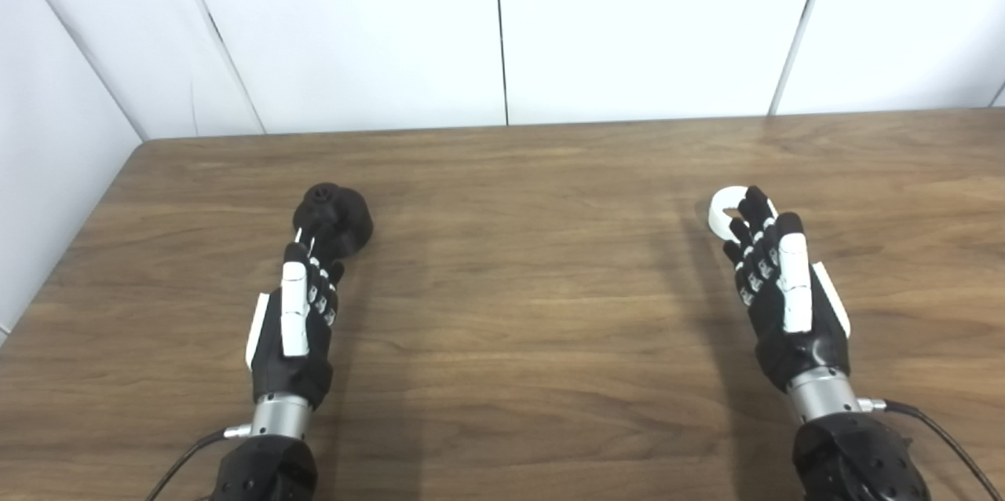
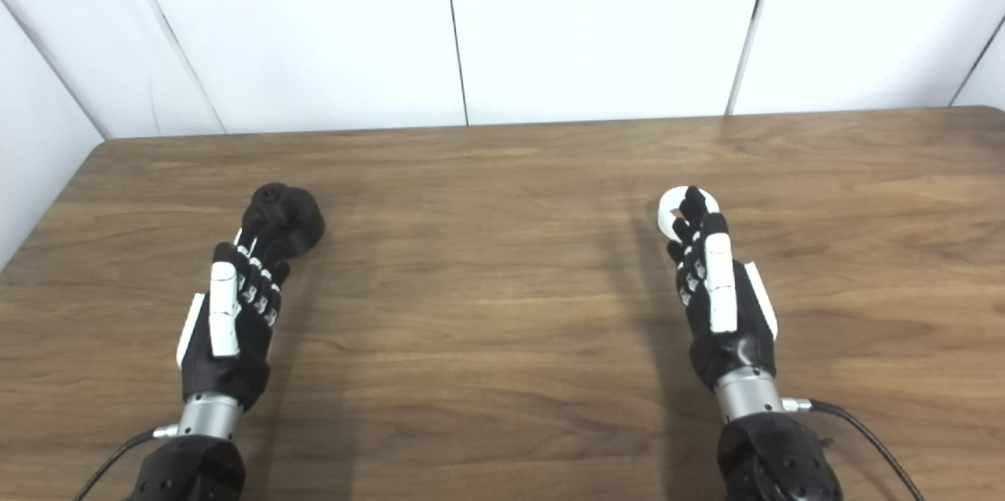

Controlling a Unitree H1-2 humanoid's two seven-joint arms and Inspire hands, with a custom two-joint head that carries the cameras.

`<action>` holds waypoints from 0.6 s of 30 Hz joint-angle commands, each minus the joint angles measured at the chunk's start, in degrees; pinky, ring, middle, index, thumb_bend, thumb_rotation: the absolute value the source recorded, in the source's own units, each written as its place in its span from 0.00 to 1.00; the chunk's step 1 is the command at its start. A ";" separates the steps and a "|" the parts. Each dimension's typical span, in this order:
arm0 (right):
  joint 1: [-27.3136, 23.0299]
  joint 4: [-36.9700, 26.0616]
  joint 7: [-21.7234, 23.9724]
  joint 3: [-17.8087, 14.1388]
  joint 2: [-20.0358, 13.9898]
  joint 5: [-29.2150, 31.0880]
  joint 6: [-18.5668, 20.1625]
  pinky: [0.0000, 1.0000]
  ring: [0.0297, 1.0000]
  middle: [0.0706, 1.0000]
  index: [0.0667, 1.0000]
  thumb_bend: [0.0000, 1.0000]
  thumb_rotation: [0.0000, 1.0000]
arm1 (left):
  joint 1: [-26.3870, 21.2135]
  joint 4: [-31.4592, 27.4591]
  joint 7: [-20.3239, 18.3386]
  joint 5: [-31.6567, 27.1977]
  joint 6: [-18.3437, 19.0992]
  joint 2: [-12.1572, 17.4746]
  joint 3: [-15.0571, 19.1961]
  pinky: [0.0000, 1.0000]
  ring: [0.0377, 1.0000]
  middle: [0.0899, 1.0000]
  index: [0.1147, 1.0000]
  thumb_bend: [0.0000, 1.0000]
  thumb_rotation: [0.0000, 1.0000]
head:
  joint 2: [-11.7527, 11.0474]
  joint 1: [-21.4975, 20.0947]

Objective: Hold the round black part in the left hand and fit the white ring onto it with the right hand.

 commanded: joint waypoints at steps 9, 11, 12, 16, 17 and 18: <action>-1.30 -2.20 0.52 -0.11 -0.28 0.62 -0.68 1.00 1.00 1.00 0.98 0.54 1.00 | -0.35 -1.03 -0.29 -0.46 -2.96 0.85 0.15 1.00 1.00 1.00 1.00 0.57 0.95 | -0.07 0.08; -1.32 -2.14 0.56 -0.19 -0.33 0.71 -0.82 1.00 1.00 1.00 0.98 0.55 1.00 | -0.37 -1.03 -0.08 -0.24 -2.82 0.93 0.17 1.00 1.00 1.00 1.00 0.59 0.94 | -0.07 0.08; -1.34 -2.12 0.58 -0.22 -0.35 0.72 -0.94 1.00 1.00 1.00 0.97 0.55 1.00 | -0.39 -1.07 0.00 -0.08 -2.76 1.00 0.17 1.00 1.00 1.00 1.00 0.59 0.94 | -0.14 0.11; -1.42 -1.91 0.84 -0.21 -0.55 0.85 -1.38 1.00 1.00 1.00 0.98 0.55 1.00 | -0.39 -1.38 -0.55 0.22 -2.33 1.95 -0.07 1.00 1.00 1.00 1.00 0.59 0.93 | -0.34 0.19; -1.43 -1.88 0.86 -0.20 -0.57 0.86 -1.42 1.00 1.00 1.00 0.98 0.55 1.00 | -0.39 -1.40 -0.60 0.23 -2.30 2.06 -0.12 1.00 1.00 1.00 1.00 0.59 0.93 | -0.34 0.19; -1.49 -1.77 0.85 -0.25 -0.60 0.90 -1.48 1.00 1.00 1.00 0.98 0.55 1.00 | -0.64 -2.19 -0.78 2.39 -1.66 3.74 -0.60 1.00 1.00 1.00 1.00 0.59 0.94 | -0.54 0.63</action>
